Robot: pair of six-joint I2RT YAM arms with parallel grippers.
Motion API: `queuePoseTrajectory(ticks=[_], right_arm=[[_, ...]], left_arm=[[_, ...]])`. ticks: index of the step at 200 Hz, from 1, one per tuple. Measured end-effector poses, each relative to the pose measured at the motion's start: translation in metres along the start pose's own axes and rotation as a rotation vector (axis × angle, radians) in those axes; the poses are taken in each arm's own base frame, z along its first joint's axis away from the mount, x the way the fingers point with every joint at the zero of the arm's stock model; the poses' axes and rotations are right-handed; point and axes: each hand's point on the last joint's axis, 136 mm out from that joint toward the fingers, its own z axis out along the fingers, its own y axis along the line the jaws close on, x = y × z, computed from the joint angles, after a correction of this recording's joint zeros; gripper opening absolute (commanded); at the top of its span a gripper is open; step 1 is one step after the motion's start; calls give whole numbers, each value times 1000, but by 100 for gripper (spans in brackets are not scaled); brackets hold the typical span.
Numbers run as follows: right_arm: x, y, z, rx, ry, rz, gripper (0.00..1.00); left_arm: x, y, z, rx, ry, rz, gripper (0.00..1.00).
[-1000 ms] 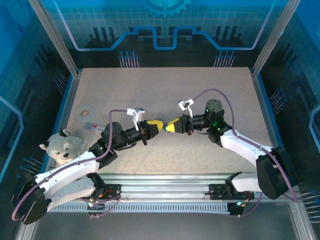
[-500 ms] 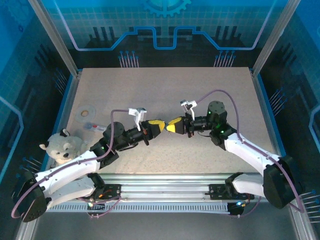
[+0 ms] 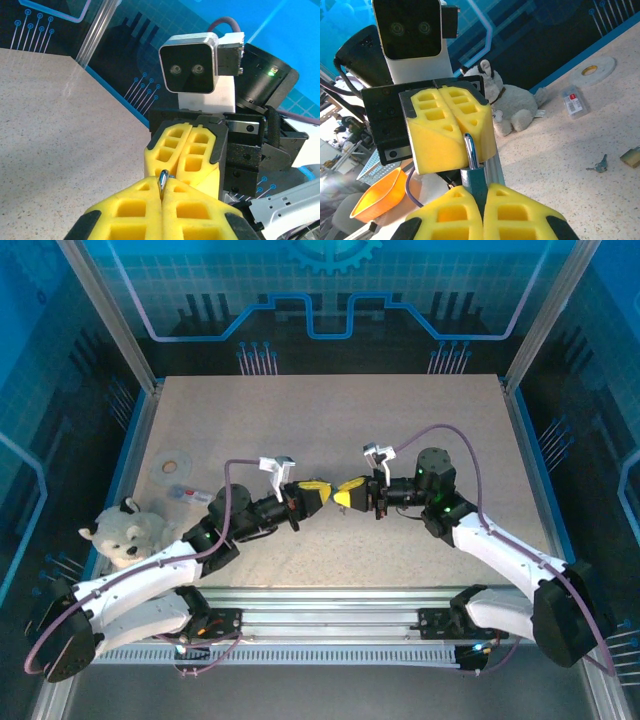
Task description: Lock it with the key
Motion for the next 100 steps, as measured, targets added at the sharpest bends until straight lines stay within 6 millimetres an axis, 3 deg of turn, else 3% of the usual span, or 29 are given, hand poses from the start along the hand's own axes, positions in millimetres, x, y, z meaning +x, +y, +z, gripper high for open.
queuePoseTrajectory(ticks=[100], right_arm=[[8,4,0,-87,53,74,0]], left_arm=[[8,-8,-7,32,-23,9,0]])
